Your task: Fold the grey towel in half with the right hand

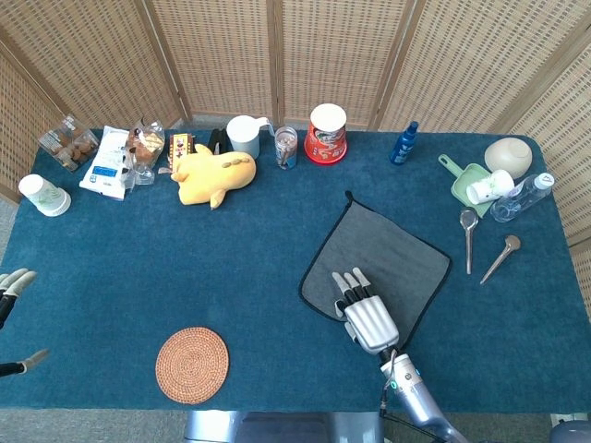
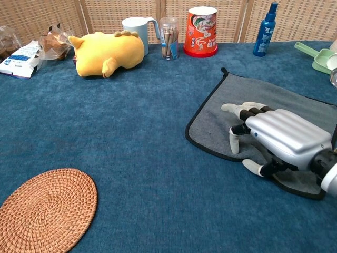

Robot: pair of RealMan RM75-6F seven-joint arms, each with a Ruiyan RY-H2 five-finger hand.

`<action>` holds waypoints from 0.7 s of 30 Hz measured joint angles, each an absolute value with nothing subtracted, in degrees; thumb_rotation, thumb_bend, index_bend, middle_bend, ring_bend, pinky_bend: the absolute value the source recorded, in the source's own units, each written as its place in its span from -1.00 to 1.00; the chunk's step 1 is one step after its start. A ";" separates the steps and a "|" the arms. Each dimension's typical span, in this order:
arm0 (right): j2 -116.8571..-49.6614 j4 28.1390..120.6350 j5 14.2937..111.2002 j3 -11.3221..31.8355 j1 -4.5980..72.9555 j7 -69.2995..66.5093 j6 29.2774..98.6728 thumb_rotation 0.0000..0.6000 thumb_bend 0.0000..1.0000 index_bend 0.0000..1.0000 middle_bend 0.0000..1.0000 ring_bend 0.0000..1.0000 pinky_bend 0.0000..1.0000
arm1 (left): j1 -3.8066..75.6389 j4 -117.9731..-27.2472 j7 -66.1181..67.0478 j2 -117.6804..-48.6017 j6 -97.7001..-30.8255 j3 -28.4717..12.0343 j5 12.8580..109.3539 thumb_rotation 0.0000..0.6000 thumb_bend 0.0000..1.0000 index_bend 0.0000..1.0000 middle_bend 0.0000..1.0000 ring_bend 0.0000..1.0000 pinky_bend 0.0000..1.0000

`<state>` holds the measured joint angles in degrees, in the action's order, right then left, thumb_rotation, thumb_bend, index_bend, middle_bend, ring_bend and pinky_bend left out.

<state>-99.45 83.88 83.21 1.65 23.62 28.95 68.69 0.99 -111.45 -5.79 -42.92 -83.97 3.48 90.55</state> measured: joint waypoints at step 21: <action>-98.23 85.77 81.35 3.37 24.20 23.73 66.82 1.00 -0.20 0.17 -1.00 -1.00 -1.00 | 1.00 -111.49 -5.65 -42.96 -83.84 3.54 90.55 1.00 -0.69 -1.00 -1.00 -1.00 -1.00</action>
